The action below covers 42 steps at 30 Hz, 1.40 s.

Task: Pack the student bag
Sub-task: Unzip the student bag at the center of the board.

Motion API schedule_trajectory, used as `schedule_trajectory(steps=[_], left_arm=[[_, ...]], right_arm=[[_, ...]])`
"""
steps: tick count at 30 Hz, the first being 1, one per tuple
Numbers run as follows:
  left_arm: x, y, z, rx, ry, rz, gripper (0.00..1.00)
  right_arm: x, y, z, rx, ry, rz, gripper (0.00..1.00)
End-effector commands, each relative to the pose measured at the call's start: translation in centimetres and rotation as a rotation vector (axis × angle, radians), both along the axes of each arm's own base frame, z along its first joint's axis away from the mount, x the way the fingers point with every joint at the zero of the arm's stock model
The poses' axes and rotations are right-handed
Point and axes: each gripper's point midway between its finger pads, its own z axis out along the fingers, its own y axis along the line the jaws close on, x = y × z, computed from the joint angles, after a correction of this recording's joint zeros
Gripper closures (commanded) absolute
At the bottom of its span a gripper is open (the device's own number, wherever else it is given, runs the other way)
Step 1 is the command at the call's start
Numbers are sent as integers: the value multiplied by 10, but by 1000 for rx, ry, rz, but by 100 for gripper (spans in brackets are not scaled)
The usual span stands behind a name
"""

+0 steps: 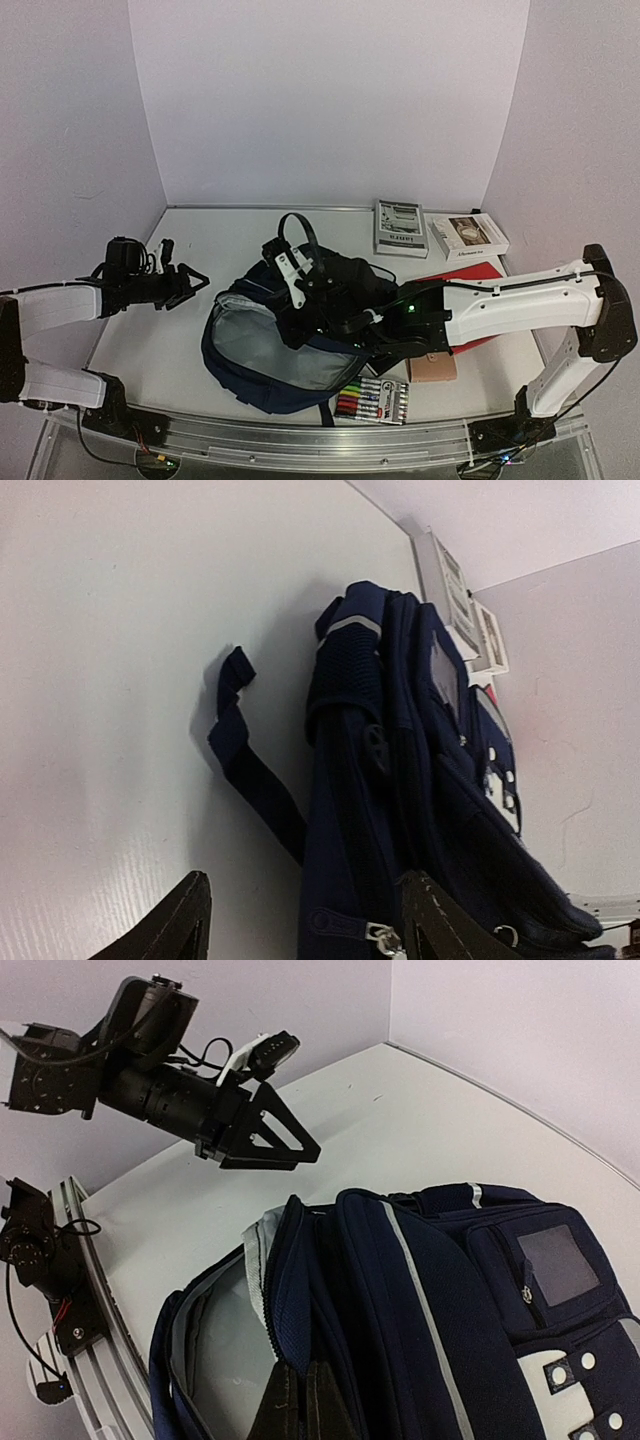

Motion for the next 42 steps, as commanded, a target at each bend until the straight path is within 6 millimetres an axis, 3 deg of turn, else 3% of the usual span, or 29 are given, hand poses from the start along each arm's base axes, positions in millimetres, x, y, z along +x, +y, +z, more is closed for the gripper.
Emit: schedule_trajectory(steps=[1,10,18,25,34,42], left_arm=[[-4,-11,17,-121,7,-10,36],[3,-10,9,-247,193,134,42],[3,-33,-13,-241,345,120,45],[4,-56,-11,-222,348,89,48],[7,-51,-13,-193,331,117,77],[17,-48,-12,-145,291,121,96]], right_arm=[[15,-5,45,153,-41,-110,100],[10,-8,47,178,-25,-86,100],[9,-11,51,194,-28,-86,100],[10,-9,45,179,-31,-87,100],[8,-9,41,170,-26,-76,100],[-13,-5,39,168,6,58,100]])
